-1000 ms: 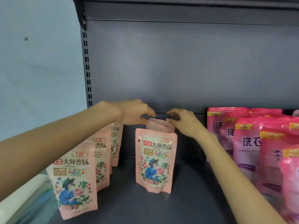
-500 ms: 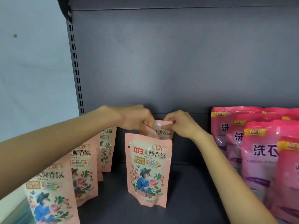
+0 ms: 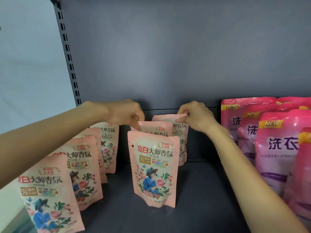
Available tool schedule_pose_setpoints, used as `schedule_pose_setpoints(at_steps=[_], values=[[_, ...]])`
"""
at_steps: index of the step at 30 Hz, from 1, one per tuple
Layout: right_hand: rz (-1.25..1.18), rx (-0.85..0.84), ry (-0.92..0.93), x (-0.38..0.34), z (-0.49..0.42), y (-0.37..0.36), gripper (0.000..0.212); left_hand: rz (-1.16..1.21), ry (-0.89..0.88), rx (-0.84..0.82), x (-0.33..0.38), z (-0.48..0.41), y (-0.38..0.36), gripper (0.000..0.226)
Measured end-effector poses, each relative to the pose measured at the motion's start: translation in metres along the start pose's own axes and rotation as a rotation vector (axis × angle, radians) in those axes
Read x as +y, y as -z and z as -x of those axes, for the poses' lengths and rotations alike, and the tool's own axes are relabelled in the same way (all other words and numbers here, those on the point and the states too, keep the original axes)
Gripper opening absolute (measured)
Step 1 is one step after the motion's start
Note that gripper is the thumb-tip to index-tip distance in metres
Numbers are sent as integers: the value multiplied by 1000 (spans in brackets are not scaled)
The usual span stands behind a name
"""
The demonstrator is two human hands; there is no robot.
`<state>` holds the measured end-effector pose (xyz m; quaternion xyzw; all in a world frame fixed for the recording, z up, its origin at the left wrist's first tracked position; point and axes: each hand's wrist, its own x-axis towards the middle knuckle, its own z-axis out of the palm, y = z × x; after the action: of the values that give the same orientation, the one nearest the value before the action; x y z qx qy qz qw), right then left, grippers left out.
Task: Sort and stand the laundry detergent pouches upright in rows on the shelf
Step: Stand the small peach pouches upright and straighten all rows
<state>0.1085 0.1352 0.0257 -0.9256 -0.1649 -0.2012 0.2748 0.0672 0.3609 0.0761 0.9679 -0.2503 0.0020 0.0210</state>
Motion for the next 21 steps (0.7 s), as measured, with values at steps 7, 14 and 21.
schedule_pose_setpoints(at_steps=[7, 14, 21], values=[[18, 88, -49, 4, 1, -1, 13, 0, 31, -8, -1, 3, 4, 10], [130, 169, -50, 2, 5, -2, 15, -12, 55, -8, -5, 8, 5, 6], [155, 204, 66, -8, 3, 7, 16, 24, 59, -3, -3, 15, 4, 4]])
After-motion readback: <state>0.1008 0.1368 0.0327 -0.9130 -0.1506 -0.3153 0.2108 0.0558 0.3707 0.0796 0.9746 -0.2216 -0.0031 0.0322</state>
